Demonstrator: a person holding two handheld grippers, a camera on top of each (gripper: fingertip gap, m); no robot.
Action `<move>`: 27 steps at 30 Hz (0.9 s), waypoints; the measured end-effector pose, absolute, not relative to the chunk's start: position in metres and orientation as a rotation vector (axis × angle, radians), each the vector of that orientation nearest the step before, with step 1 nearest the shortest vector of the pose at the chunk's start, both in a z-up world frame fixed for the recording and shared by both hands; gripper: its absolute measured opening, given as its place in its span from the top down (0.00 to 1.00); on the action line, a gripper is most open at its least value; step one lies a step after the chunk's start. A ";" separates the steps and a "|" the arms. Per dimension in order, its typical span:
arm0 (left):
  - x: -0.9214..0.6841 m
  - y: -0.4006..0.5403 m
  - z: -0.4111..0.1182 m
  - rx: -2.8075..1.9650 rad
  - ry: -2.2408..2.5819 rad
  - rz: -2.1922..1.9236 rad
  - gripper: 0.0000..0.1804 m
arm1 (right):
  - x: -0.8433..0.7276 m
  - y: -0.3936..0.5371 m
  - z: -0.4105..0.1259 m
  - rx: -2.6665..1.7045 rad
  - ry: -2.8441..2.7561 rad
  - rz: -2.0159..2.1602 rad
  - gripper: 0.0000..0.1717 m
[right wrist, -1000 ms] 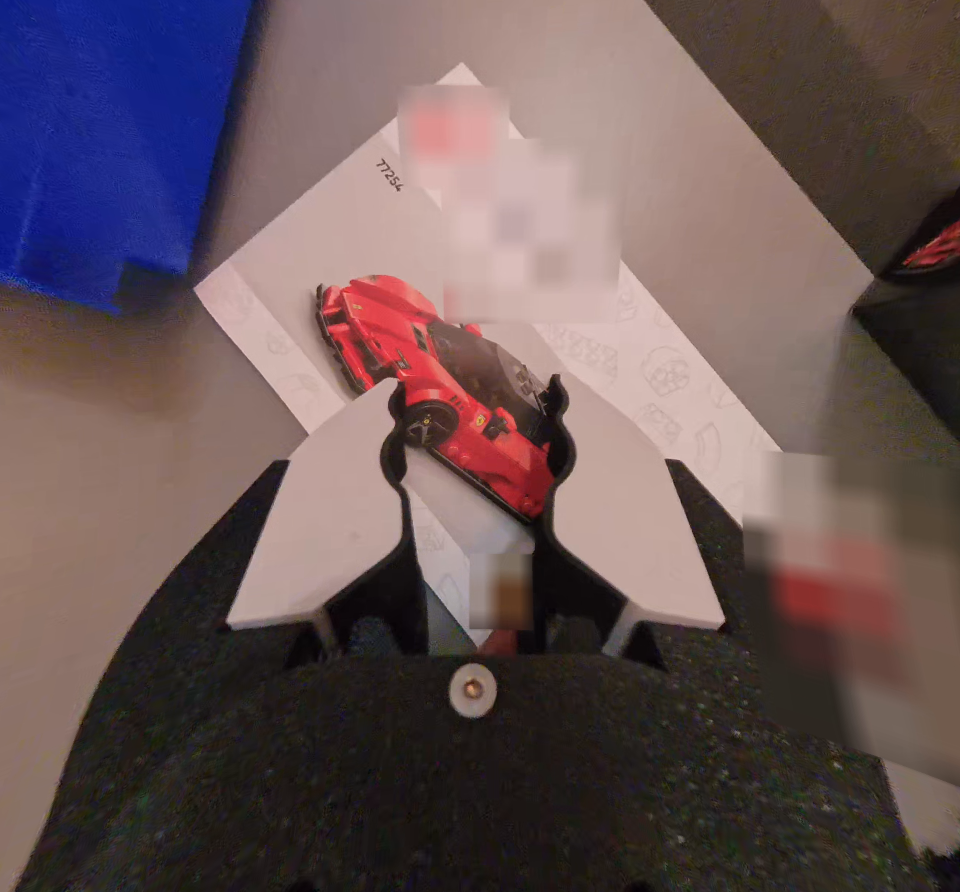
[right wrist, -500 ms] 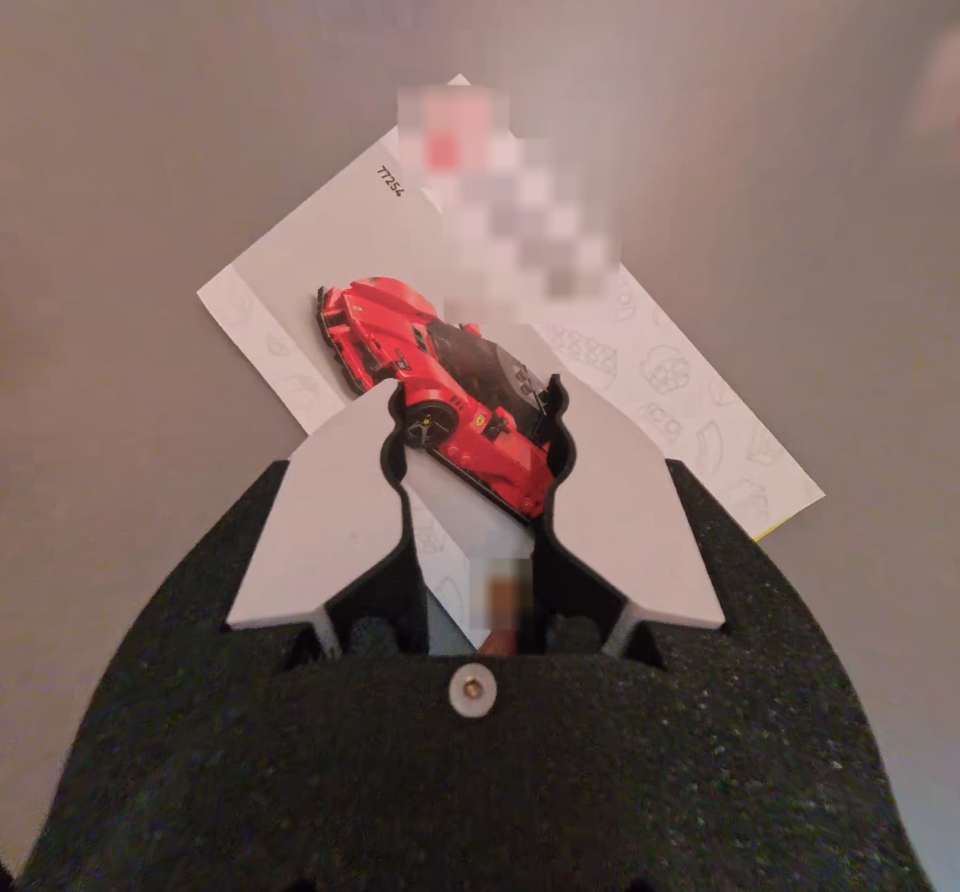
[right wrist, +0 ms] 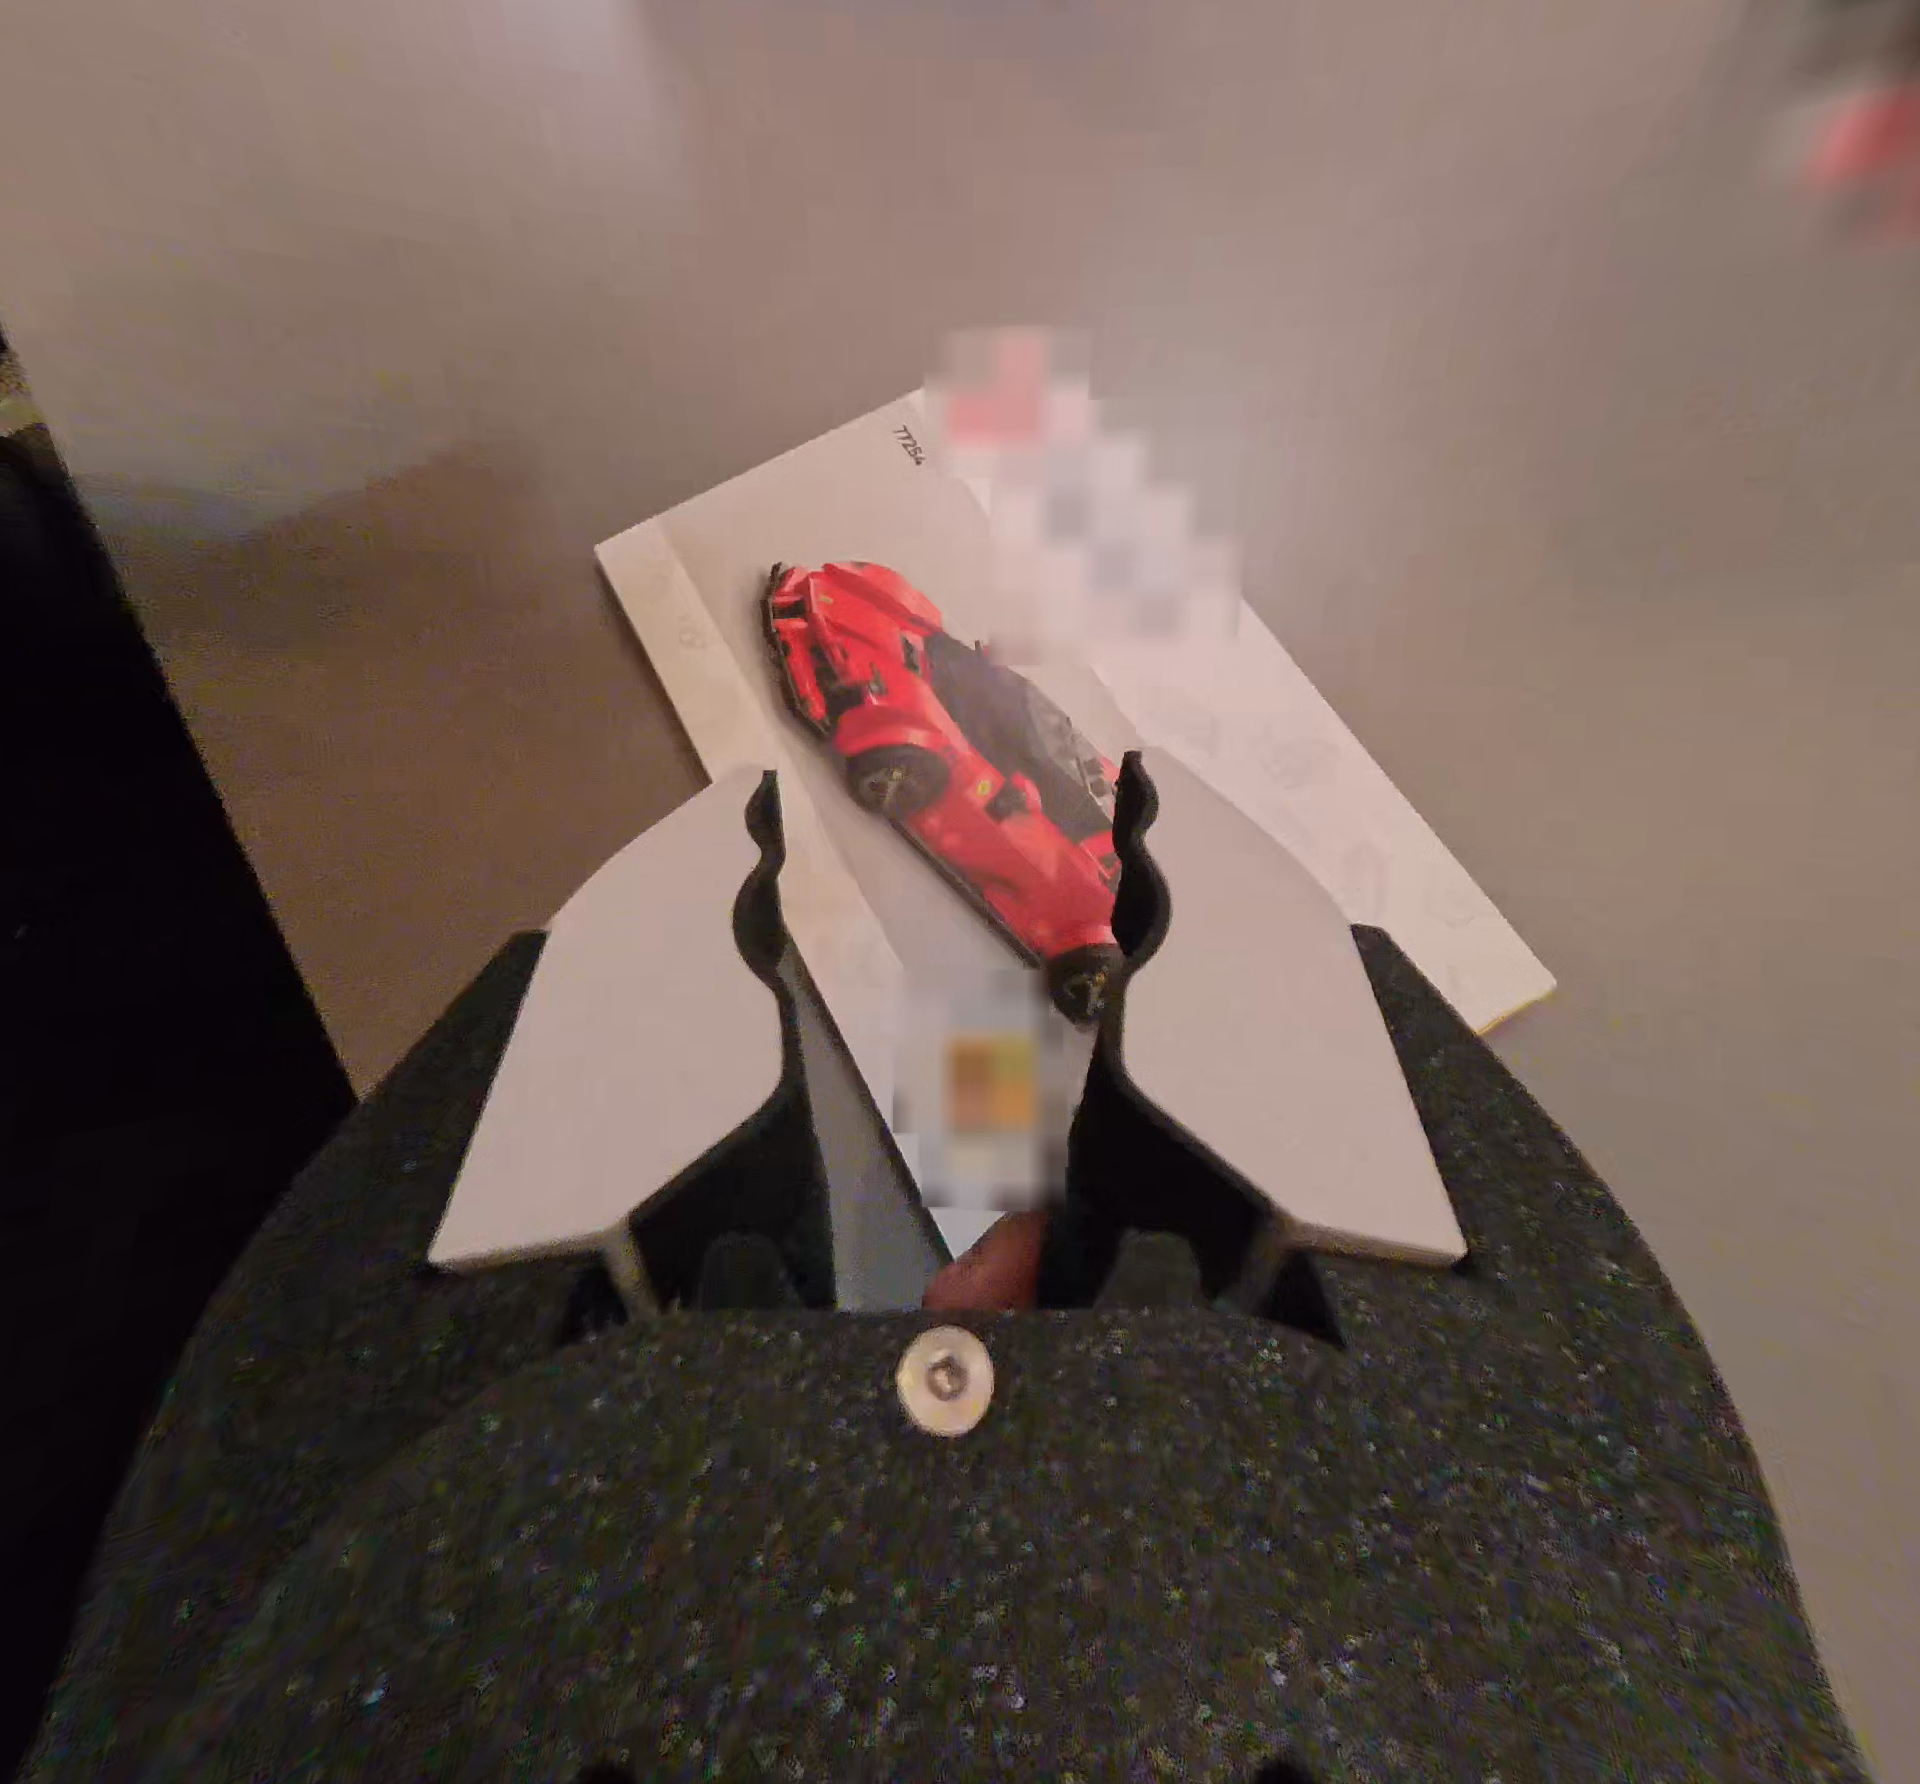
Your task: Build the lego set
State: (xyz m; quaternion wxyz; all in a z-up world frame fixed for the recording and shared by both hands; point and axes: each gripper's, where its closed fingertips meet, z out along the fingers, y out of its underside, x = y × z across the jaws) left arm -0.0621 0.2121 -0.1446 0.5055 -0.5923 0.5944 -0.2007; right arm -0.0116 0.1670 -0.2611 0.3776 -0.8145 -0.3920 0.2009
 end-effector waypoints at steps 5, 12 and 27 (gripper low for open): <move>-0.067 0.192 -0.200 -1.651 1.462 -0.483 0.73 | 0.041 0.168 -0.258 -2.093 -0.999 0.471 0.64; -0.118 0.201 -0.238 -2.102 0.725 -0.242 0.37 | 0.071 0.182 -0.248 -2.112 -0.556 0.288 0.34; -0.095 0.159 -0.225 -2.044 0.734 -0.269 0.23 | 0.089 0.128 -0.256 -2.163 -0.493 0.083 0.18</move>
